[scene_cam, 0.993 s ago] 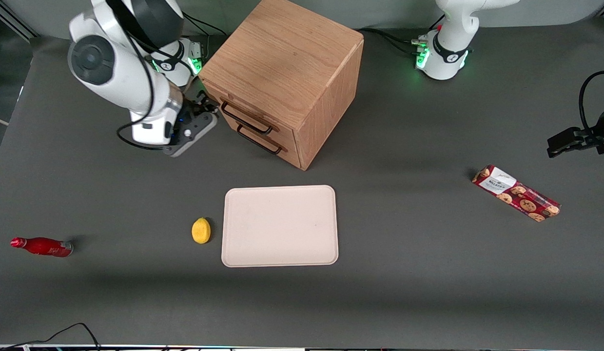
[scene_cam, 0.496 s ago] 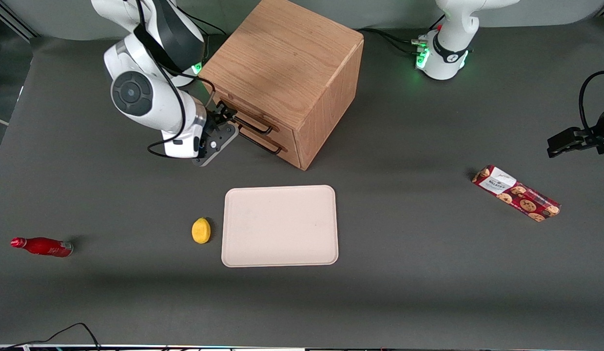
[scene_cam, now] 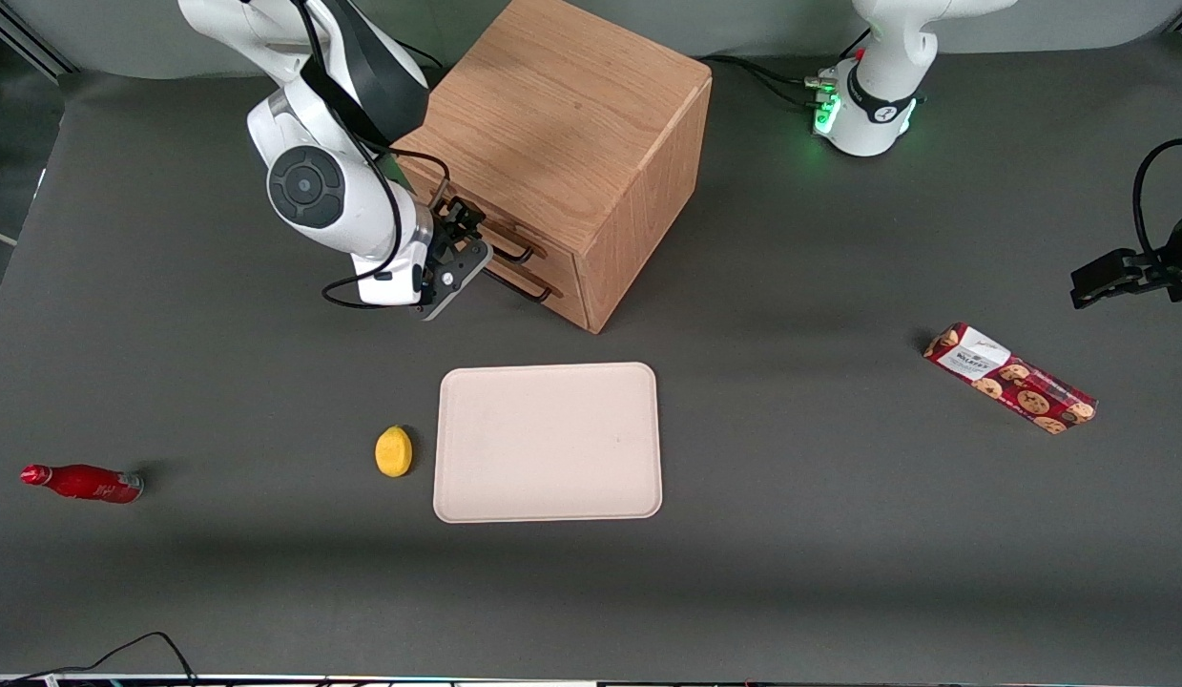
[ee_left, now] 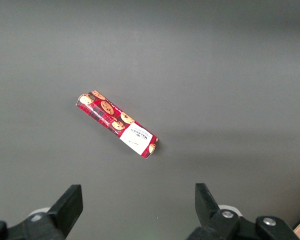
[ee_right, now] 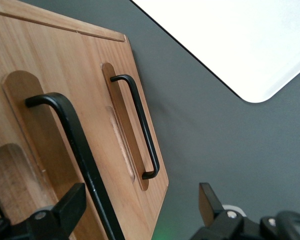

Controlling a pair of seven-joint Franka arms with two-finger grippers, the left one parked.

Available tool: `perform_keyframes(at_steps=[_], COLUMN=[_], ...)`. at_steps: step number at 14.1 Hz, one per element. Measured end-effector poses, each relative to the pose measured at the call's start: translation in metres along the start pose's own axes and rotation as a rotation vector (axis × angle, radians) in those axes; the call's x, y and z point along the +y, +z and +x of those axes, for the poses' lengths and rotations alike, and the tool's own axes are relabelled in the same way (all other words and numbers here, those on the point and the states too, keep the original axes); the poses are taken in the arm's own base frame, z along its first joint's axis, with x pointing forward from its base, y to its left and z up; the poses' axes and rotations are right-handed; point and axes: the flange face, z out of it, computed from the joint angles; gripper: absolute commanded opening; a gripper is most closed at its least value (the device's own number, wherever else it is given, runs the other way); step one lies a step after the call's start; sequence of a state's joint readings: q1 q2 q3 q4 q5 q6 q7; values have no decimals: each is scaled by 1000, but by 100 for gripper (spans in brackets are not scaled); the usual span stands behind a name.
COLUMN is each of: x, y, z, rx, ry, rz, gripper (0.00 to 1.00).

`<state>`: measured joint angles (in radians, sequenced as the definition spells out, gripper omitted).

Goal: Open upper drawer

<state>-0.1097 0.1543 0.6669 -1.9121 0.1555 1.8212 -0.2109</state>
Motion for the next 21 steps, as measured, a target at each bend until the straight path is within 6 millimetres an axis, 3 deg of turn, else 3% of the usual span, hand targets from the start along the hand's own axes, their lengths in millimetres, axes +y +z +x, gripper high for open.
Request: perform_keyframes(at_steps=[10,21], x=[1,2], y=[19,20], z=[5,6], rx=[-6,-3], ry=[-5,-5], rz=[15,17], gripper=[100,100])
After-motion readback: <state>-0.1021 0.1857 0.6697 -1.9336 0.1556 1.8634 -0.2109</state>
